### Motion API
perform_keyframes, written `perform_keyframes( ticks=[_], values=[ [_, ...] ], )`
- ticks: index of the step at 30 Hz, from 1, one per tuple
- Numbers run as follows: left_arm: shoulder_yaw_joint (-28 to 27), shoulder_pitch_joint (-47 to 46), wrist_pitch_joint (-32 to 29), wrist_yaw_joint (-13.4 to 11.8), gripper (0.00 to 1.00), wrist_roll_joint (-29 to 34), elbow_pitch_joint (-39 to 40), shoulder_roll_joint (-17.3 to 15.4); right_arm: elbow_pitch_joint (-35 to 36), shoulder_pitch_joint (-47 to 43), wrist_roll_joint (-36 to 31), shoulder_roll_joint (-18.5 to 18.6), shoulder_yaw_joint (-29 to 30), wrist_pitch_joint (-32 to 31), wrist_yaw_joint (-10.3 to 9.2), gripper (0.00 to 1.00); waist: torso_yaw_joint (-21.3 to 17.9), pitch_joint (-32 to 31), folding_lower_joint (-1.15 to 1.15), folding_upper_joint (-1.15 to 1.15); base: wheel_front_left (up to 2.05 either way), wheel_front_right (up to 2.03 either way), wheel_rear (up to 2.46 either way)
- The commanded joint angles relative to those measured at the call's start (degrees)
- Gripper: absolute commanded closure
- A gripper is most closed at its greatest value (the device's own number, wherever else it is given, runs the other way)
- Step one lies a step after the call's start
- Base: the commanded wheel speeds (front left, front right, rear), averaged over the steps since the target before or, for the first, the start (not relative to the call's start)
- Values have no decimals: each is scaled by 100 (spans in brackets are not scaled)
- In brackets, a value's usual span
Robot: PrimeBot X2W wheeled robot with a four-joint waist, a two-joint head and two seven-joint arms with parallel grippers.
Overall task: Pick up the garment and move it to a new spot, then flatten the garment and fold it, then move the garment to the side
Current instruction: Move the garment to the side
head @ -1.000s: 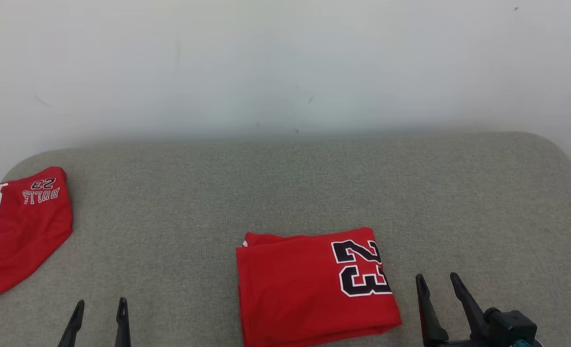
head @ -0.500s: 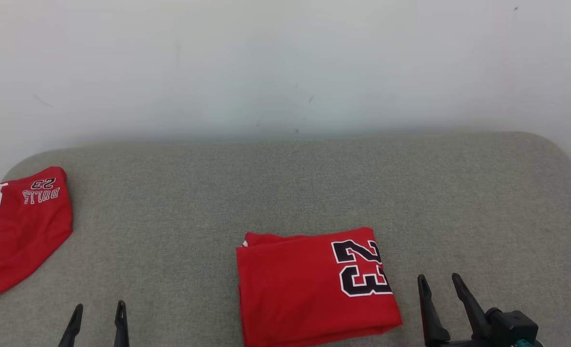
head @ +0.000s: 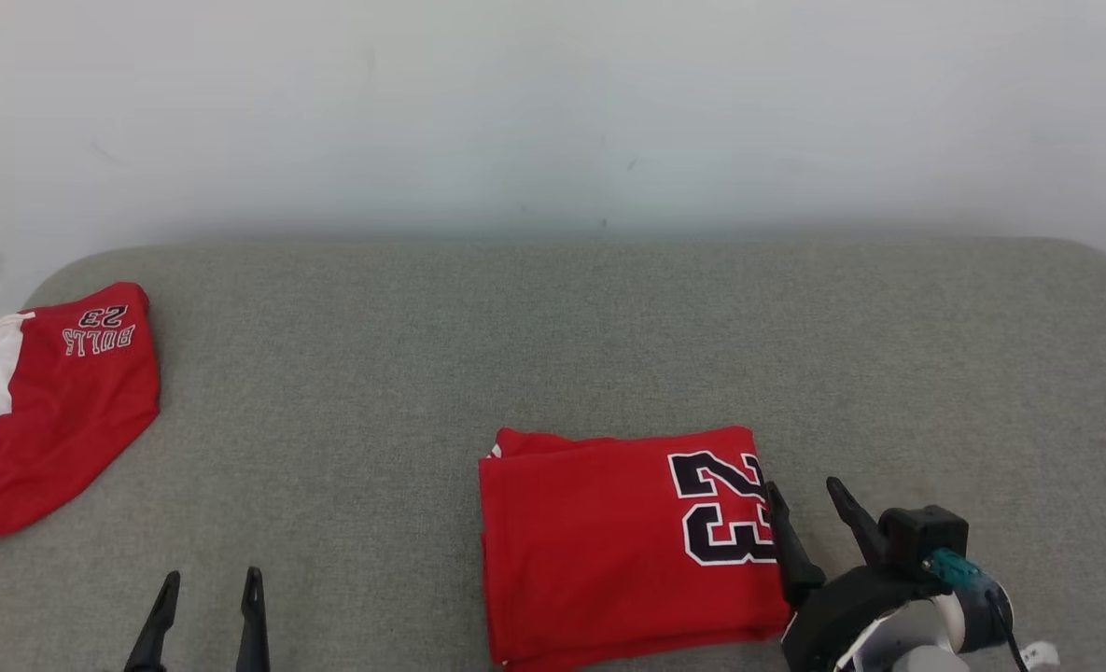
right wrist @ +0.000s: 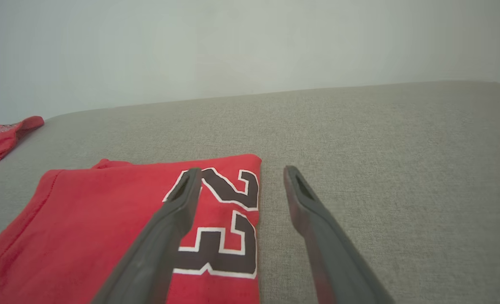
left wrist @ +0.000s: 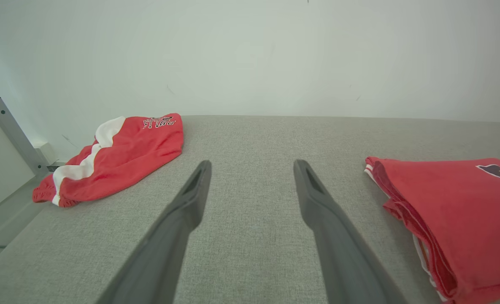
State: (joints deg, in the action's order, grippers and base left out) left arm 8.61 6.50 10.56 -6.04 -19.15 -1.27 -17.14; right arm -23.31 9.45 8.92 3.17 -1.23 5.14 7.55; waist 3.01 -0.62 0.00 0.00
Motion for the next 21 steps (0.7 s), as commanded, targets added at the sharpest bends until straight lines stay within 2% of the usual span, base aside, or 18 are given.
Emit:
perform_keyframes(
  ticks=[1,8,15,16,17,18,21],
  values=[
    [33,-162,51,24,0,79,-14,18,-290,231,22,73,-1,-29,-14,0,135,202,0,0,0,0,0],
    [143,-436,118,88,0,84,-144,61,-1381,827,54,170,-15,-43,-14,0,302,465,0,0,0,0,0],
    [209,-656,211,135,0,97,-305,101,-2435,1216,173,108,-340,53,-14,2,343,563,0,0,0,0,0],
    [215,-682,225,138,0,92,-318,108,-2553,1236,195,91,-388,56,-14,56,342,560,0,0,0,0,0],
    [220,-696,237,140,0,90,-337,114,-2659,1267,220,77,-439,79,-14,74,343,555,0,0,0,0,0],
    [229,-693,248,140,0,90,-356,118,-2747,1298,268,69,-478,115,-14,100,342,545,0,0,0,0,0],
    [256,-720,268,145,0,67,-394,151,-2917,1473,350,109,-560,267,-14,100,353,514,0,0,0,0,0]
  ],
)
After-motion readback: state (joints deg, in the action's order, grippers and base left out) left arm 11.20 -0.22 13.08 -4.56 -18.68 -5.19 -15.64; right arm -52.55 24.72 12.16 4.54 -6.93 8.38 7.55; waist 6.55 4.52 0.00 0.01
